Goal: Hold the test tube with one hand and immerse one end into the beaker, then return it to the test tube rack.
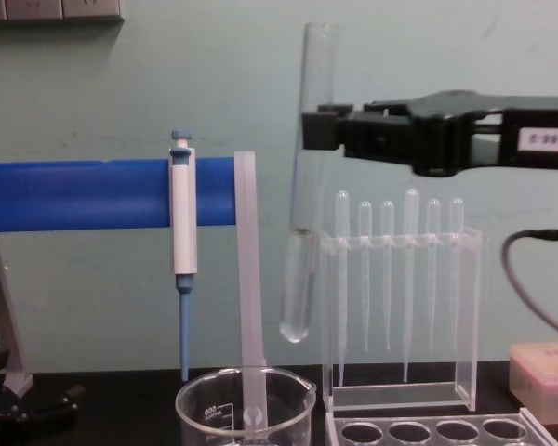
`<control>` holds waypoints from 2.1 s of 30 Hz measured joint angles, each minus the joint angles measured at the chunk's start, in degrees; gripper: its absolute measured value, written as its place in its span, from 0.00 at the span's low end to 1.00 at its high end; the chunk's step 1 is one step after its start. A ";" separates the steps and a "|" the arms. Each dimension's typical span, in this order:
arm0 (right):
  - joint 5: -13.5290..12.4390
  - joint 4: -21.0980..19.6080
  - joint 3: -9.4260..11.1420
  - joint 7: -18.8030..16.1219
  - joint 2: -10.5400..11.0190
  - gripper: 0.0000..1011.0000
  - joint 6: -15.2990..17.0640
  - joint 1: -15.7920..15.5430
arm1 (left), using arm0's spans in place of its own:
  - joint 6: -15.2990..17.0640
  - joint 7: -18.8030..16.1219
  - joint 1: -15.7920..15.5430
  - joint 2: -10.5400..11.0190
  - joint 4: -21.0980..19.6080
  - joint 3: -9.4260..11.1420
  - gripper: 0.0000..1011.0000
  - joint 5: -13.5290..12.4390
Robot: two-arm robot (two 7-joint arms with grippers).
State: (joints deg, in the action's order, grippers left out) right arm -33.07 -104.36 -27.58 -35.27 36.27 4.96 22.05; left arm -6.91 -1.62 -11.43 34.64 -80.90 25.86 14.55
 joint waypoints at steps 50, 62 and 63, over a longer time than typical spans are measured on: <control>-0.11 -2.31 13.06 1.07 9.52 0.24 -10.40 -21.24 | 0.00 0.00 0.00 0.00 0.00 0.00 0.99 0.00; 1.47 0.56 11.19 -0.42 6.63 0.24 -11.36 -18.66 | 0.00 0.00 0.00 0.00 0.00 0.00 0.99 0.00; 1.62 0.59 10.92 -0.47 6.36 0.24 -11.30 -18.26 | 0.00 0.00 0.00 0.00 0.00 0.00 0.99 0.00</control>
State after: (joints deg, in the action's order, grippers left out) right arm -31.45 -103.77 -16.66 -35.74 42.64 -6.34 3.79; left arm -6.91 -1.62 -11.43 34.65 -80.90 25.86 14.55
